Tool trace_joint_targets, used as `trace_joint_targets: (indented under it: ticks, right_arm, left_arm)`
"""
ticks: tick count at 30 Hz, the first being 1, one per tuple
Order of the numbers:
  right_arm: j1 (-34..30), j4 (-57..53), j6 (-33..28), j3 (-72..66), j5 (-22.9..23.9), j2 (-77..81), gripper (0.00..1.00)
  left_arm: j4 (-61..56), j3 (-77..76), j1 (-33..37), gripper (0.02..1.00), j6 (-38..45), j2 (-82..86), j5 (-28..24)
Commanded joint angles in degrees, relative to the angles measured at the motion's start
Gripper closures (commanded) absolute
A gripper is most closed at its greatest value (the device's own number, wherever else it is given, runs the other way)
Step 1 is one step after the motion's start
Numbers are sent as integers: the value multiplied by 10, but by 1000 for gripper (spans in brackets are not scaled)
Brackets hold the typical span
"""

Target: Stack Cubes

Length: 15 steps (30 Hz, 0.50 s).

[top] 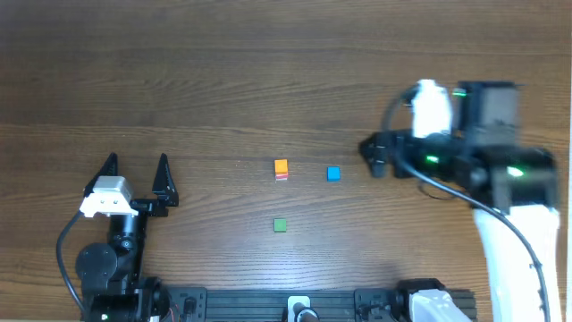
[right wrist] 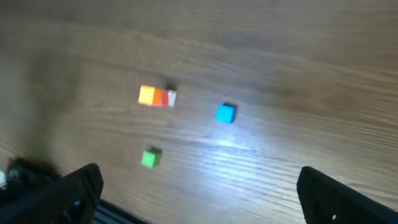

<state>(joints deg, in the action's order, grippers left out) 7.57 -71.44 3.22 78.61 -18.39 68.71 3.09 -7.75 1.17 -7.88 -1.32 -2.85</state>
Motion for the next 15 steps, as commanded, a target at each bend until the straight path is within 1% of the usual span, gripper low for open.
trace_joint_targets:
  ticks: [1,4,7,11,15]
  right_arm:
    - [126,-10,148,11,137,29,9]
    - [214,-27,243,11,189,55,9]
    - [292,-34,325,10,219,83,9]
    - [365,-33,423,5,228,118,9]
    - [405,-28,483,-15,228,152,9]
  left_arm:
    - [-4,4,3,112,10,5,-6]
    - [-4,4,3,112,10,5,-6]
    - [-4,4,3,112,10,5,-6]
    - [-4,4,3,112,10,5,-6]
    - [-4,4,3,112,10,5,-6]
